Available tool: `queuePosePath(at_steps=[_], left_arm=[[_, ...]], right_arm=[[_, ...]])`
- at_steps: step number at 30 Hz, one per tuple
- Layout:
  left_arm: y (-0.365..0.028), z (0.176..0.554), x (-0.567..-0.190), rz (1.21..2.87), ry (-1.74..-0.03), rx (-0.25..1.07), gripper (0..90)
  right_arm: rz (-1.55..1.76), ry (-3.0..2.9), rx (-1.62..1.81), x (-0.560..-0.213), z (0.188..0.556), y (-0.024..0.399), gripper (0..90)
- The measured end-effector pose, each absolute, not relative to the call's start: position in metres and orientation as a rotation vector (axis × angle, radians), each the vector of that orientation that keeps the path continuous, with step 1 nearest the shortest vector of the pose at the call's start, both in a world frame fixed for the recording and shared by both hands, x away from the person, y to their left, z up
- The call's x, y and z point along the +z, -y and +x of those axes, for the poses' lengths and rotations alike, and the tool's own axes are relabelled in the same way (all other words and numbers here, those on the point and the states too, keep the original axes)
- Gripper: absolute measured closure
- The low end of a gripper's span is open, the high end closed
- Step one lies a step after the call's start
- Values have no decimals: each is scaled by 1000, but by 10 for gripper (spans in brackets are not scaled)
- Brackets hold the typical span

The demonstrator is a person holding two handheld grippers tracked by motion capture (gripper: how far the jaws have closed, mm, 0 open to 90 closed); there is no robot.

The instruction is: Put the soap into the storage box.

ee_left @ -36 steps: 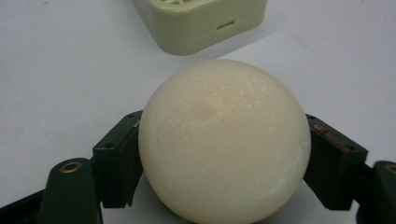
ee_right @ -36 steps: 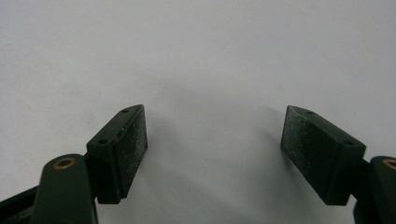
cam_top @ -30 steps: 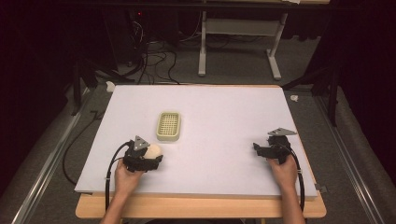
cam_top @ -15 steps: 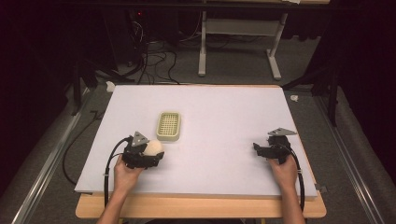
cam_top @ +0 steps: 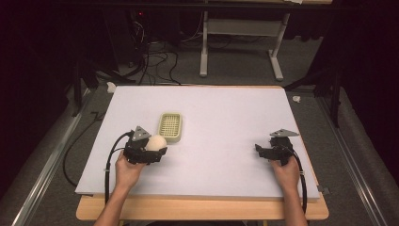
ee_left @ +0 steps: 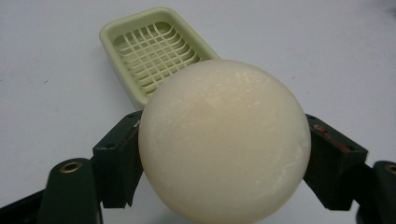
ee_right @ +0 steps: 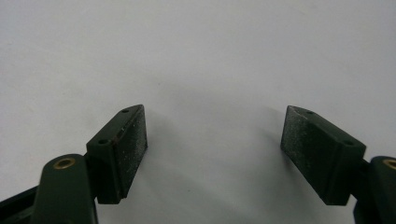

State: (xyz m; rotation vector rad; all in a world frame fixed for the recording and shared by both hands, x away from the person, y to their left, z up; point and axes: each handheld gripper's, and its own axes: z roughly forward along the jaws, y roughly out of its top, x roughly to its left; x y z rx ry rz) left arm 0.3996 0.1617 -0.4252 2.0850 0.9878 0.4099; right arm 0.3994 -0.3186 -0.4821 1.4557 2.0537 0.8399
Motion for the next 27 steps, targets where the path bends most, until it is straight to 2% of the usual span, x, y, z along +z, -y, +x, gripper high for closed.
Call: queuePosePath(at_steps=[27], left_arm=[[-145,431,-405,2096,-969,405,247]], right_arm=[[1457,-2054,841,-482,399,319,233]])
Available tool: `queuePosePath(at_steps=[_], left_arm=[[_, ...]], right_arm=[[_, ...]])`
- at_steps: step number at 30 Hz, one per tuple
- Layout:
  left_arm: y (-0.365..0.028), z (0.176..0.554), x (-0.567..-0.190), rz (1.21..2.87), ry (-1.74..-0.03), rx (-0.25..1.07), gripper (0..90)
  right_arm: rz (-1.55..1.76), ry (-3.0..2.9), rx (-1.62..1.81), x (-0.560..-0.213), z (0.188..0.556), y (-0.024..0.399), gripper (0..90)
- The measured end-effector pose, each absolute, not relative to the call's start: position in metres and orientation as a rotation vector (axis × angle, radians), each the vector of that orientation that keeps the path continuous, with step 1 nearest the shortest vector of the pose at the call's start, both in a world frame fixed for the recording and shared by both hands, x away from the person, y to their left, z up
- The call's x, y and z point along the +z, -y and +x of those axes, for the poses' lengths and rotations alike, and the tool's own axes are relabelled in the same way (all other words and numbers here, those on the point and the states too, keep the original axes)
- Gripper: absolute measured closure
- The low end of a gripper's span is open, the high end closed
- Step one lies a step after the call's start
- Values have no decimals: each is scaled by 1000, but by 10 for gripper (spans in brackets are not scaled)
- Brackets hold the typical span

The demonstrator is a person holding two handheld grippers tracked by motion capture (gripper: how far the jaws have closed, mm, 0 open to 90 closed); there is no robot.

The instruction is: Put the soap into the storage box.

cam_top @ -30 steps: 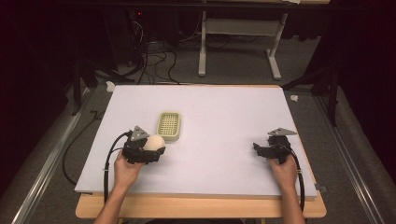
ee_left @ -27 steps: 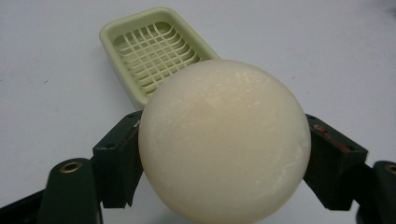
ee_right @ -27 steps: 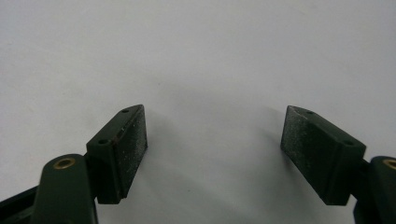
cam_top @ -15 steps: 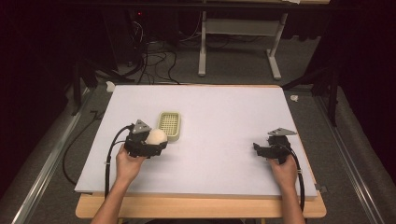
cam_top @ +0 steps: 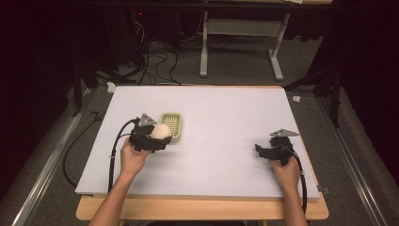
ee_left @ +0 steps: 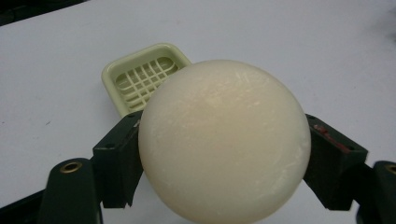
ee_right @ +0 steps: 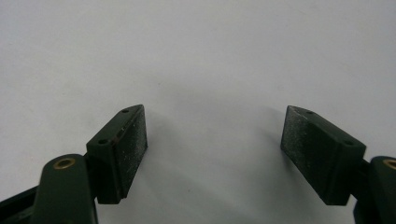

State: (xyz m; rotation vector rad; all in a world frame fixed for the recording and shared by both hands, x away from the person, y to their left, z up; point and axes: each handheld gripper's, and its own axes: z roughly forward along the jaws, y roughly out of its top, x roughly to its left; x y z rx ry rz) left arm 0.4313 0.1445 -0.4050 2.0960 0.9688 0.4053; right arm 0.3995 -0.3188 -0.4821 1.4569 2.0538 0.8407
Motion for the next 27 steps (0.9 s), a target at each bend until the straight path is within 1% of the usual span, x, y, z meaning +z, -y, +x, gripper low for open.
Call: queuePosePath(at_steps=[9,11,16,27], left_arm=[[-138,446,-400,2096,-969,419,248],[-139,450,-401,2080,-984,400,248],[-135,459,-405,2093,-1002,401,247],[-123,477,-412,2119,-1032,428,247]], right_arm=[[1457,-2054,841,-482,400,319,233],[1463,-2055,844,-482,400,319,233],[1463,-2055,844,-482,400,319,233],[1463,-2055,844,-482,400,319,233]])
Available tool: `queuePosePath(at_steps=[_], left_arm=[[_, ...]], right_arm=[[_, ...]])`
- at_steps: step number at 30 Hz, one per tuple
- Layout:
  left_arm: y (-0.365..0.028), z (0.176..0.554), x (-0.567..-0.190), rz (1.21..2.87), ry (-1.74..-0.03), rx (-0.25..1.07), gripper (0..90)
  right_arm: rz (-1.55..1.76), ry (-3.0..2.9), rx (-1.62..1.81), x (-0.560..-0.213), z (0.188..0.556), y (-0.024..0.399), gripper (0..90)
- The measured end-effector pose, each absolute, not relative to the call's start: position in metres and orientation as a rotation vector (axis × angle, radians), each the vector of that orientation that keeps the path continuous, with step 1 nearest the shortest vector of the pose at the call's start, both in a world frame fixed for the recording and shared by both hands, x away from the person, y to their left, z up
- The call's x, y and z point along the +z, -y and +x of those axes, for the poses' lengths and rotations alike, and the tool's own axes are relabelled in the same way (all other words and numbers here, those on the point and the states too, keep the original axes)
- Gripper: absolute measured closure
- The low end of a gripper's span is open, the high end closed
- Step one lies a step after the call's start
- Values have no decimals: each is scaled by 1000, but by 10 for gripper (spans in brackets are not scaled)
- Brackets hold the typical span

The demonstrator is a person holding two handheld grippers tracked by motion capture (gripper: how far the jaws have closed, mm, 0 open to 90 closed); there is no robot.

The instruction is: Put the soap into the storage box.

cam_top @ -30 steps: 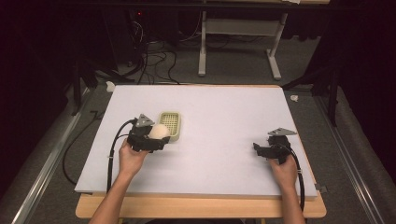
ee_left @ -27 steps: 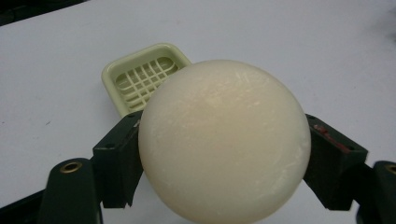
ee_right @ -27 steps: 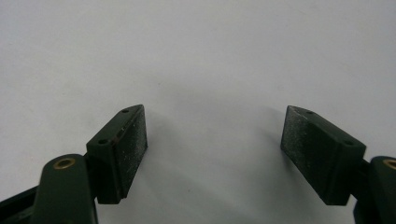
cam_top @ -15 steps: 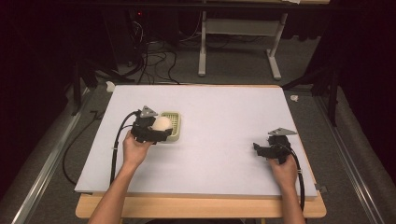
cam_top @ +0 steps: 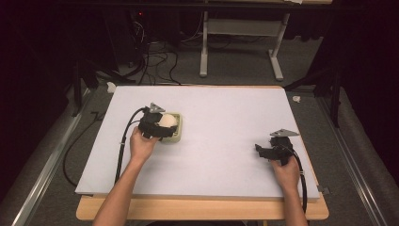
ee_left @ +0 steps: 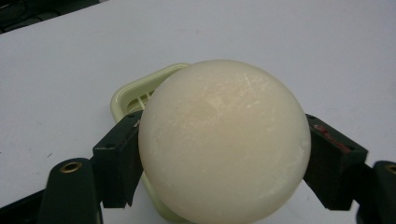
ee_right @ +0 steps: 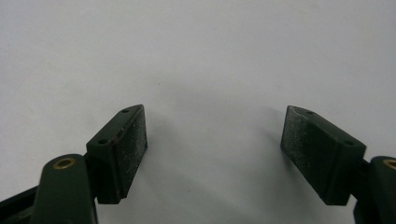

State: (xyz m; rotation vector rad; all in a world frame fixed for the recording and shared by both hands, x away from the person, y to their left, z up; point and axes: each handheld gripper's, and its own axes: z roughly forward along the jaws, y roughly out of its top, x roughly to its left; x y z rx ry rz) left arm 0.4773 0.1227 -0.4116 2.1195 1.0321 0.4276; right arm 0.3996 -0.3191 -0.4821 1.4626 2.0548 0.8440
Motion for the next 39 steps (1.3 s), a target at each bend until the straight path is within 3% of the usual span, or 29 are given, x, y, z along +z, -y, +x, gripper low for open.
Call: queuePosePath(at_steps=[39], left_arm=[[-108,507,-444,2195,-1139,455,246]], right_arm=[[1453,-2054,838,-482,399,319,233]])
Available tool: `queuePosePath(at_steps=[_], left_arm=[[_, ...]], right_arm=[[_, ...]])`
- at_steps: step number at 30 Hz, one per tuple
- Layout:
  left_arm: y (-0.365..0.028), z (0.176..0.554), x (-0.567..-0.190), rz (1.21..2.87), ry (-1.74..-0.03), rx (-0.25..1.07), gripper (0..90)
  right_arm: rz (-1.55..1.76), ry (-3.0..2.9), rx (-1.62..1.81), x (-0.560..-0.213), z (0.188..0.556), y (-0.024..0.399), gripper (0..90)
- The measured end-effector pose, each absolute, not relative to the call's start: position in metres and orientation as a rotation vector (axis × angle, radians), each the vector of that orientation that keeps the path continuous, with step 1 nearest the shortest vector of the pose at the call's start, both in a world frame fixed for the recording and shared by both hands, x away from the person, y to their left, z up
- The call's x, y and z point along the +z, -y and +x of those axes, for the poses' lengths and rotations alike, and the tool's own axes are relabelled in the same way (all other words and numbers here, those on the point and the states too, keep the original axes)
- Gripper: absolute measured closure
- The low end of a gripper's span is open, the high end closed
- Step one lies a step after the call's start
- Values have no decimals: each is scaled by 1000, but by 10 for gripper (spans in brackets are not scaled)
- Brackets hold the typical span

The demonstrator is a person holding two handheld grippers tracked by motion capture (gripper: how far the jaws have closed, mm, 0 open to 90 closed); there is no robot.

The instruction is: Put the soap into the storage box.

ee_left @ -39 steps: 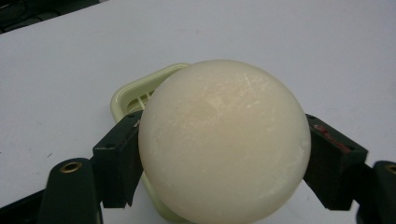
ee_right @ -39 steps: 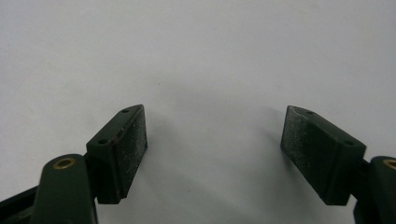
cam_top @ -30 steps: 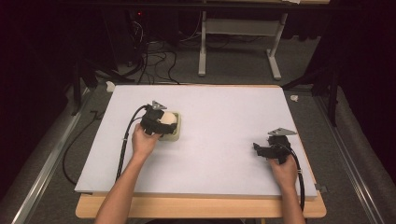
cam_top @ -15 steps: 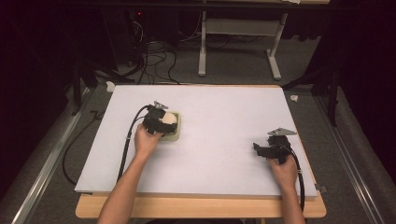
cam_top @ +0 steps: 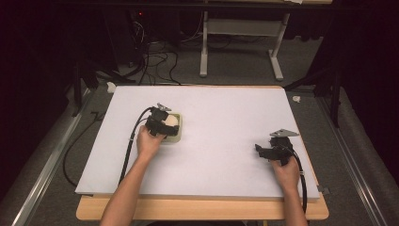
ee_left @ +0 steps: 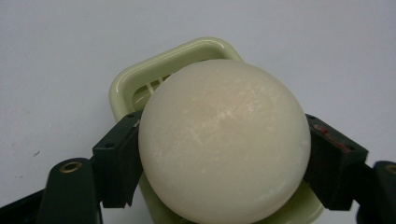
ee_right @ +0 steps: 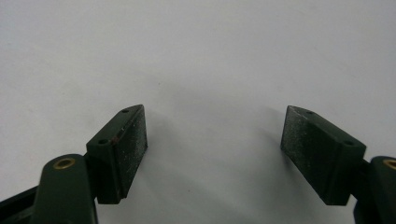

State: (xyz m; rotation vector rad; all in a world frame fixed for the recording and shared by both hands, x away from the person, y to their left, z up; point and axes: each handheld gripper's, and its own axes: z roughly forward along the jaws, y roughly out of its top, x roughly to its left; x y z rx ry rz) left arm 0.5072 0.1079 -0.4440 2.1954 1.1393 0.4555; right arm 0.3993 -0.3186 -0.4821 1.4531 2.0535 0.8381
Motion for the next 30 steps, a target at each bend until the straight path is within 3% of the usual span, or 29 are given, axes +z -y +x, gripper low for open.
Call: queuePosePath(at_steps=[30], left_arm=[[-117,495,-422,2122,-1090,498,184]], right_arm=[[1453,-2054,839,-482,399,319,233]])
